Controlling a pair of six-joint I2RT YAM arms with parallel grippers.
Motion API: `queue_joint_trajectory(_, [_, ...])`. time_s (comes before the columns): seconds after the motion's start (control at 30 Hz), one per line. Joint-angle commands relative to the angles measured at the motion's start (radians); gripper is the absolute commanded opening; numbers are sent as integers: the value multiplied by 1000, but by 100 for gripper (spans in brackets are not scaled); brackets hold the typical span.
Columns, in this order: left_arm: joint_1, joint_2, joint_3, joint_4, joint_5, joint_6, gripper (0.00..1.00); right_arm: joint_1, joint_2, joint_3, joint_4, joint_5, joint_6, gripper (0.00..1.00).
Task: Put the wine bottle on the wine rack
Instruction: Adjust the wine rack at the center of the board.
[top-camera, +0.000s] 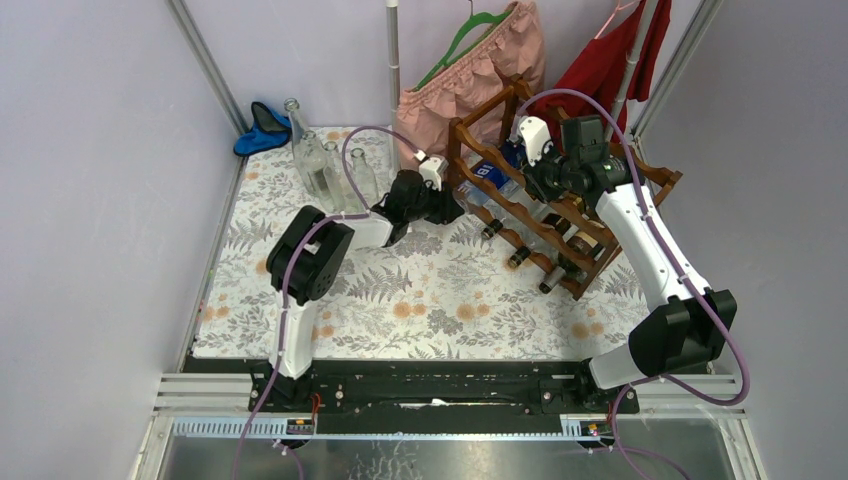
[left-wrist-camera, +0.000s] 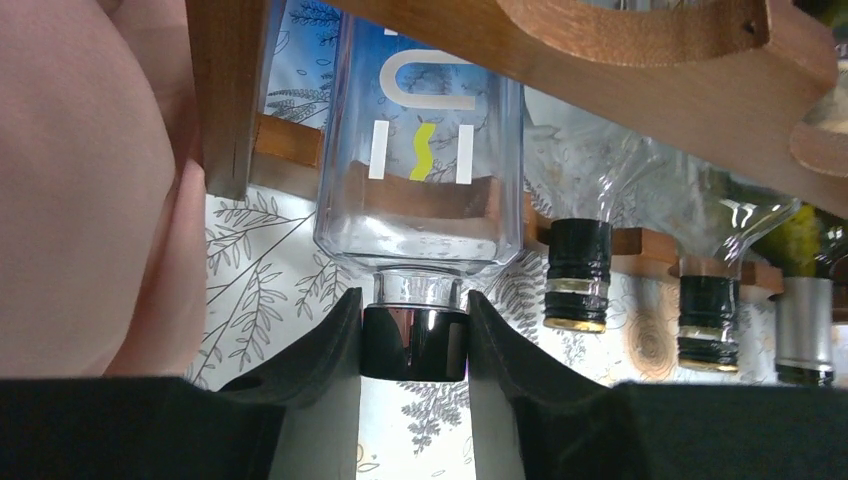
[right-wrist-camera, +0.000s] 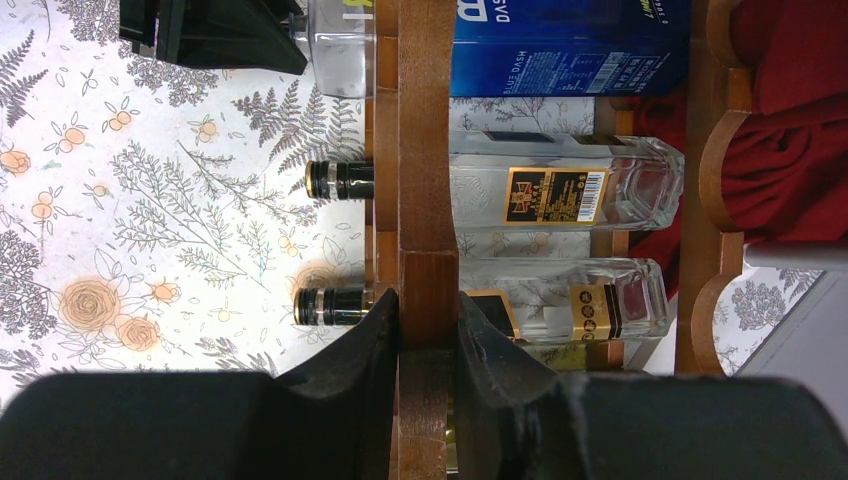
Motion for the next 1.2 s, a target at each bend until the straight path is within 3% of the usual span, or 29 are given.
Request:
queue_joint_trajectory(0.0, [-4, 55, 0, 33, 4, -106, 11, 37, -51, -15, -73, -156, -20, 0])
queue_joint_trajectory(0.13, [-5, 77, 35, 11, 18, -139, 19, 38, -53, -19, -68, -158, -20, 0])
queue_joint_trajectory(0.4, [-2, 18, -29, 24, -23, -152, 55, 37, -59, -25, -62, -162, -19, 0])
queue_joint_trajectory(0.5, [0, -8, -57, 34, -34, -148, 64, 37, -56, -22, -62, -169, -17, 1])
queue_joint_trajectory(0.77, [4, -29, -82, 47, 3, -164, 70, 37, -63, -21, -68, -169, -16, 1])
queue_joint_trajectory(1.17, [2, -211, -268, 68, -17, -145, 76, 38, -61, -16, -69, -172, -22, 3])
